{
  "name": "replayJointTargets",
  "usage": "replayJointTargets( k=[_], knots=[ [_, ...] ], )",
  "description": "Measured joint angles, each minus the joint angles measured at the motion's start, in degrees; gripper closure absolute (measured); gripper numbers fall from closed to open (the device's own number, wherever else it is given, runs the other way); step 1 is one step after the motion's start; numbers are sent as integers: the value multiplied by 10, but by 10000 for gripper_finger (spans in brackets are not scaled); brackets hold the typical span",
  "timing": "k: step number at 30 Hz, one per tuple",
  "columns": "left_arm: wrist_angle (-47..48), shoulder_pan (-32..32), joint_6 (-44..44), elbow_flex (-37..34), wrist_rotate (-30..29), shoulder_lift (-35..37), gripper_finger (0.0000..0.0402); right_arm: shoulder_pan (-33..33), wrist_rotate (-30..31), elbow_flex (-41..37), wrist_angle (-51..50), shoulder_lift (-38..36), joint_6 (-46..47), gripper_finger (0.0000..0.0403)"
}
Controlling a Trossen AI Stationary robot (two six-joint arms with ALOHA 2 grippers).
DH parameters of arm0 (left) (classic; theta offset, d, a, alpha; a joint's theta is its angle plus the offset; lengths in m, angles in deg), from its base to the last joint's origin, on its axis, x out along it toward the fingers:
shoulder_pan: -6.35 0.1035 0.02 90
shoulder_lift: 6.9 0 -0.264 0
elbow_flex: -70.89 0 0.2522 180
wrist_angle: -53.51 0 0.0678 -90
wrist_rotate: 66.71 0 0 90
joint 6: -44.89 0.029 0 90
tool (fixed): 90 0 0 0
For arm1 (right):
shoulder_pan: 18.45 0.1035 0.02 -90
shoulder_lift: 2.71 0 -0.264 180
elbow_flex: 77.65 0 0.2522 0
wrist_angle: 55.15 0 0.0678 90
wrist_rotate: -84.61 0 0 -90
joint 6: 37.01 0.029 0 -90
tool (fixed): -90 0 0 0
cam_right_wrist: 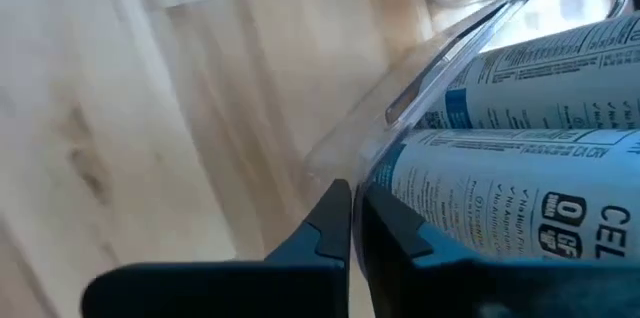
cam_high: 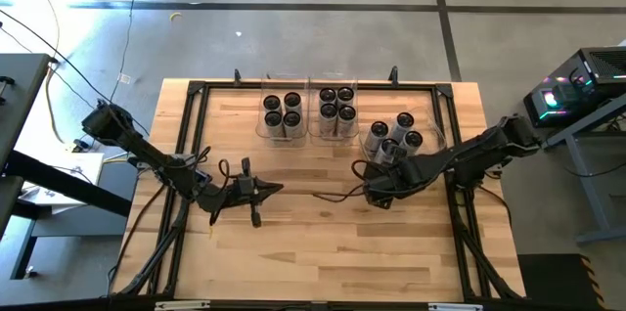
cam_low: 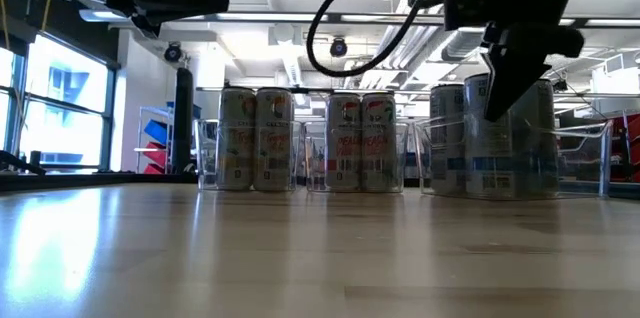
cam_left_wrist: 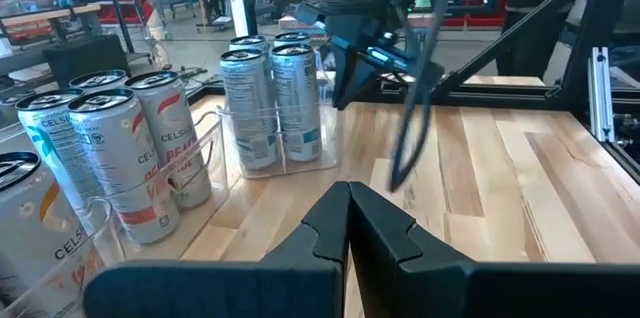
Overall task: Sort soda cans
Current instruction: Adjust all the transparent bins to the top of the table
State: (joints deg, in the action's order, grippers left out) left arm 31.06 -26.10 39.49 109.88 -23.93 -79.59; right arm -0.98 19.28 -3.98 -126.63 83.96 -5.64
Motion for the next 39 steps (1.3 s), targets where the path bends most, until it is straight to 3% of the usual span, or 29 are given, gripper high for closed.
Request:
replayJointTargets(
  k=[16,27,32,35,39],
  knots=[
    [-14,2,1,0,-1,0,401,130,-63,3,-43,0,86,386],
    [-14,2,1,0,-1,0,401,190,-86,44,-169,2,214,297],
    [-14,8,10,0,0,-2,401,221,-87,99,-204,2,286,285],
    [-14,19,10,7,-1,-20,401,249,-66,131,-203,2,316,285],
    [-15,48,10,60,0,-99,401,301,21,143,-182,1,344,285]
  ],
)
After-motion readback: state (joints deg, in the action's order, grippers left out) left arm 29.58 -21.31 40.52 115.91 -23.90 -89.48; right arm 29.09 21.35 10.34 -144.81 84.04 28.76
